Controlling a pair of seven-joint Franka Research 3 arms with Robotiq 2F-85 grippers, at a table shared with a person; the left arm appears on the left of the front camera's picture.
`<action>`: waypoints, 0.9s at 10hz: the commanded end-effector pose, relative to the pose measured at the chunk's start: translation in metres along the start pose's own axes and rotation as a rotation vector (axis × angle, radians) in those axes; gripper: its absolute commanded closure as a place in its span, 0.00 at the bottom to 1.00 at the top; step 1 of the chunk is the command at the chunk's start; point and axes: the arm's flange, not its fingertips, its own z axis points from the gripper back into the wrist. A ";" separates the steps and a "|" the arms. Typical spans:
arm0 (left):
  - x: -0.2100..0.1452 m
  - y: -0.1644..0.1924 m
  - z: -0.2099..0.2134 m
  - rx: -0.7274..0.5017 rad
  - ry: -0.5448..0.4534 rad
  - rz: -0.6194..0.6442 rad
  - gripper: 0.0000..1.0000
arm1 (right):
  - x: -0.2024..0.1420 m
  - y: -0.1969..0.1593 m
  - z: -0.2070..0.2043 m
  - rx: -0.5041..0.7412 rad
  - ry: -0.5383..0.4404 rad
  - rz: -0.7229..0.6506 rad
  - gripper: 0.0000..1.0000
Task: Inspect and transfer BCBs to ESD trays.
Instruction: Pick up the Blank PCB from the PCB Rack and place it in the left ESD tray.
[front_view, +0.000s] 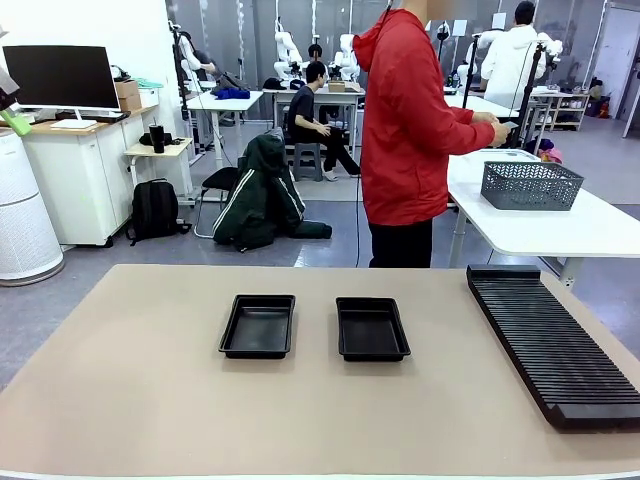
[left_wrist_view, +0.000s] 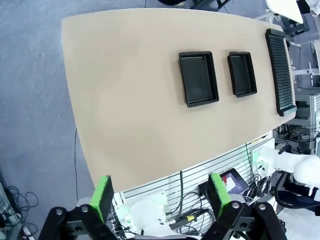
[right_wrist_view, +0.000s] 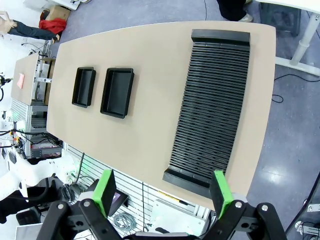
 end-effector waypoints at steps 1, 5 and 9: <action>-0.004 -0.001 -0.003 0.025 0.015 0.032 0.00 | -0.001 0.001 0.001 -0.001 -0.001 0.000 0.00; -0.005 0.013 -0.005 0.081 0.077 0.094 0.00 | -0.001 0.001 0.001 -0.001 -0.001 0.000 0.00; -0.004 0.021 -0.003 0.080 0.089 0.132 0.00 | -0.001 0.001 0.001 -0.001 -0.001 0.000 0.00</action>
